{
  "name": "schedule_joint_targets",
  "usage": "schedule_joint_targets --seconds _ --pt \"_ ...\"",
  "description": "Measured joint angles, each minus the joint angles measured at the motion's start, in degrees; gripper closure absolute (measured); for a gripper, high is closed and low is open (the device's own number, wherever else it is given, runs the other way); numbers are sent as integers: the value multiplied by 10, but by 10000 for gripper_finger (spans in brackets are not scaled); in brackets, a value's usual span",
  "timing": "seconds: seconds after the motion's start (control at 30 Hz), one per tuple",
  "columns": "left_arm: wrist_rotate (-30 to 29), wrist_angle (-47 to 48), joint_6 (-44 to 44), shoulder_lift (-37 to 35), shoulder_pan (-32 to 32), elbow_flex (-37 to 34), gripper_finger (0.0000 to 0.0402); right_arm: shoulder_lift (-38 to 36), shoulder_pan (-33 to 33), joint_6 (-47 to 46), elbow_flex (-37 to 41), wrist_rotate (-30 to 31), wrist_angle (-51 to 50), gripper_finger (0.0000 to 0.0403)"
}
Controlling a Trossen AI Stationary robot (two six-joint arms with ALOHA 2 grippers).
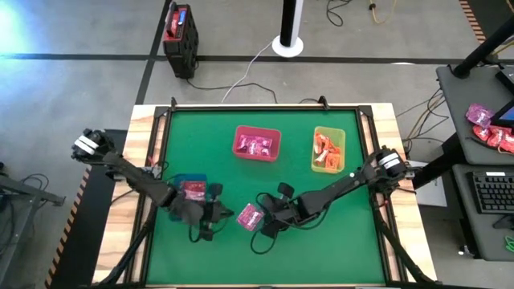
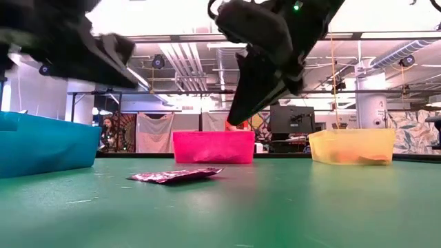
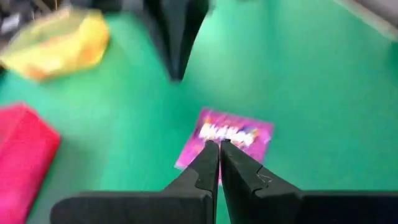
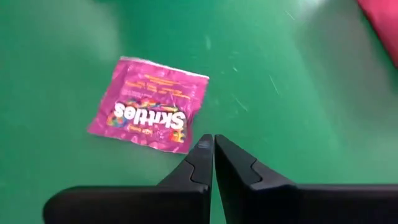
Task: Sort candy by brand, put in halloween buckets
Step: Put the violet candy into the red bin
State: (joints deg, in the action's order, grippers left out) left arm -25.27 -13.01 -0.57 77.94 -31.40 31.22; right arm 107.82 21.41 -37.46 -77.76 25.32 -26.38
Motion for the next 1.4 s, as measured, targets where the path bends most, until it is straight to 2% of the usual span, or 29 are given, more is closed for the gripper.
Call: schedule_joint_targets --seconds 0.13,0.27,0.37,0.57,0.73,0.87,1.0,1.2,1.4 --pt "16 -7 21 32 24 5 402 -12 0 -136 28 -36 8 394" --pt "36 -7 26 87 23 52 402 -12 0 -249 61 -67 34 394" --pt "36 30 27 146 23 95 402 -12 0 -291 99 -80 93 394" --pt "32 105 20 239 23 161 402 -12 3 -312 174 -101 339 394" --pt "19 115 33 271 23 179 402 -11 3 -359 209 -103 371 385" --pt "13 105 43 278 23 175 402 -11 3 -380 220 -102 371 352" --pt "12 94 51 279 23 168 402 -11 3 -384 222 -80 374 301" --pt "13 36 50 280 24 145 401 -11 -7 -356 218 -57 378 230" --pt "15 -24 53 281 24 118 401 2 -10 -346 210 -58 390 199"
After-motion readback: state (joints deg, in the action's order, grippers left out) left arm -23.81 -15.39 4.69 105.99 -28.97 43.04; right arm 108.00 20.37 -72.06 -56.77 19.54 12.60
